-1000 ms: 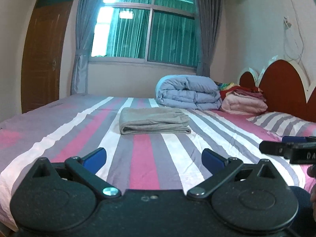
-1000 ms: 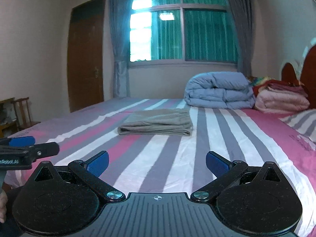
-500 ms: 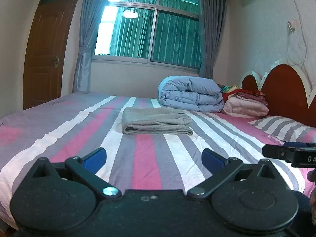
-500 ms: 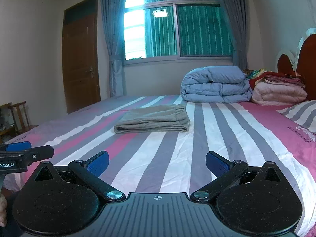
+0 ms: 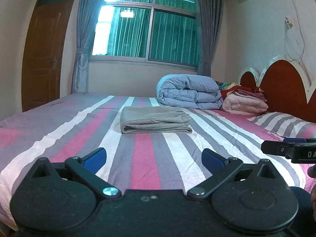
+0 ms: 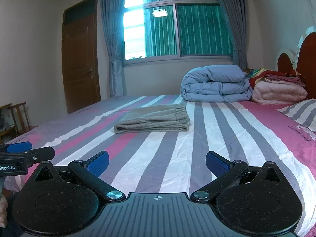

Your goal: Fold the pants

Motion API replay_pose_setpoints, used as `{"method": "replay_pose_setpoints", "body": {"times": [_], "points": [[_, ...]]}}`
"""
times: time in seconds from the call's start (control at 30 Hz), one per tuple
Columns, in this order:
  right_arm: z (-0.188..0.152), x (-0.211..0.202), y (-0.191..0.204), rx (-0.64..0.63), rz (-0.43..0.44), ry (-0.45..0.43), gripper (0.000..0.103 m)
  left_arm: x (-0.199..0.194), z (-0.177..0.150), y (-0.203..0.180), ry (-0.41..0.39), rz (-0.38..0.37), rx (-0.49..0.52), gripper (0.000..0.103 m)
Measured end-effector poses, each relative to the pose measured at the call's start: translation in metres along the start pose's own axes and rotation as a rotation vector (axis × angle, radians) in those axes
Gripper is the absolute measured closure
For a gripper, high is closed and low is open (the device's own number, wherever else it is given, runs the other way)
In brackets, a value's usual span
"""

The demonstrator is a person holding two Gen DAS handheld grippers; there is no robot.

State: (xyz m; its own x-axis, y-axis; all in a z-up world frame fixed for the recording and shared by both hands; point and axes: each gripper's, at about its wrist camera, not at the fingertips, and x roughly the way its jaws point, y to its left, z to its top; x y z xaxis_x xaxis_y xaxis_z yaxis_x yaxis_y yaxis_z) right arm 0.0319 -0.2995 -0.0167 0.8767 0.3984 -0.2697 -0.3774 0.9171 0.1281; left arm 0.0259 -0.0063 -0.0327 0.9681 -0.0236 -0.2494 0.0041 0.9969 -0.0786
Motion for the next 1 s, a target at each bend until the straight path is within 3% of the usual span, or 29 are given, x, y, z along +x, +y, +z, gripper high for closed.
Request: {"method": "replay_pose_setpoints", "body": {"times": [1.0], "points": [[0.0009,-0.0004,0.0022,-0.001,-0.002,-0.001,0.0,-0.0015,-0.0008,-0.0006,-0.004,0.0,0.001,0.006]]}}
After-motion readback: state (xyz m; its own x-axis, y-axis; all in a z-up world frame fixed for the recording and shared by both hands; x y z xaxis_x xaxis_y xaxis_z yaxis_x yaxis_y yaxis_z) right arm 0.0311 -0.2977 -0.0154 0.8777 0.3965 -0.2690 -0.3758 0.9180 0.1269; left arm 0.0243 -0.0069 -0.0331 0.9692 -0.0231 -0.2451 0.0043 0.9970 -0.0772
